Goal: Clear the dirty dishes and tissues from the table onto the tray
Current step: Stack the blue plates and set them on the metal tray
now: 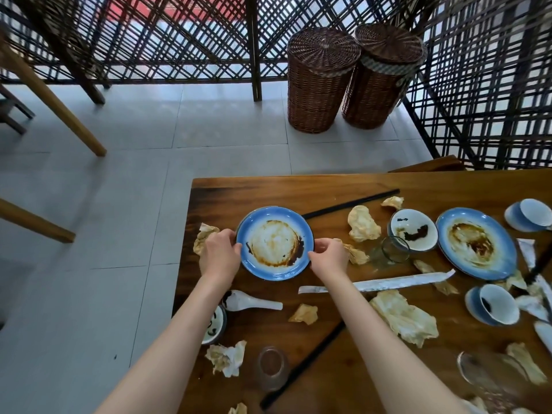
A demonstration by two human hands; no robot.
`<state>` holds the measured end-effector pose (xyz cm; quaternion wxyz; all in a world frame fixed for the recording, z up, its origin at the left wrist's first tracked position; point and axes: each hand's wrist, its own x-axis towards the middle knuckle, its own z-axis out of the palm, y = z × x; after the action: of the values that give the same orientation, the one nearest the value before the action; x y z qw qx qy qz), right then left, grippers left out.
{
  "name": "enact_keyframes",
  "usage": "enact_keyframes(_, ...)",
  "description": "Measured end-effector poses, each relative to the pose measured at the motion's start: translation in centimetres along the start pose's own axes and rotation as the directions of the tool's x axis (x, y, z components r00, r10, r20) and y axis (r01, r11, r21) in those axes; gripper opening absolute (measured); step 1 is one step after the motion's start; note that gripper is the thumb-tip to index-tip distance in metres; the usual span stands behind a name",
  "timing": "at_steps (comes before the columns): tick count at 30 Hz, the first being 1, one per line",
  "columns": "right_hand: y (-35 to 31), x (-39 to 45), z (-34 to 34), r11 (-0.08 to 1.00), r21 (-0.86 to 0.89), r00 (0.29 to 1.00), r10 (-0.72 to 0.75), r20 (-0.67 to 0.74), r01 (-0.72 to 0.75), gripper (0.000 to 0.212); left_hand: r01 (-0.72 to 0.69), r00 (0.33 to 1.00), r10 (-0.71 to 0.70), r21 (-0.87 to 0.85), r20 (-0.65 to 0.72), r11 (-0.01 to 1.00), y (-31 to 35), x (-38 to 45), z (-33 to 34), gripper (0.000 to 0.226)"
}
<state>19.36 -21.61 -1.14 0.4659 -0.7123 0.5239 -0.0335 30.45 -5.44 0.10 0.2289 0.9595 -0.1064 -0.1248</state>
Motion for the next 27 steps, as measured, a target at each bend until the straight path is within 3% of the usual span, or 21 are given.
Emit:
enact_keyframes(5, 0.3, 0.3, 0.5, 0.986, 0.149, 0.994, 0.057, 0.09, -0.071, 0.044, 0.051, 0.996, -0.041, -0.118, 0.085, 0.992, 0.0, 0.2, 0.4, 0.04)
enact_keyframes(12, 0.8, 0.5, 0.6, 0.994, 0.082, 0.996, 0.075, 0.04, -0.078, 0.035, 0.149, 0.976, -0.118, -0.165, 0.185, 0.975, 0.1, 0.3, 0.8, 0.043)
enact_keyframes(20, -0.5, -0.5, -3.8, 0.984, 0.176, 0.999, -0.021, 0.033, 0.014, 0.035, 0.074, 0.992, -0.044, -0.261, 0.116, 0.963, 2.4, -1.3, -0.9, 0.043)
enact_keyframes(27, 0.1, -1.6, -11.7, 0.964, 0.256, 0.996, -0.047, -0.082, 0.066, 0.031, -0.071, 0.997, 0.078, -0.307, 0.009, 0.949, 9.7, -4.9, -1.3, 0.037)
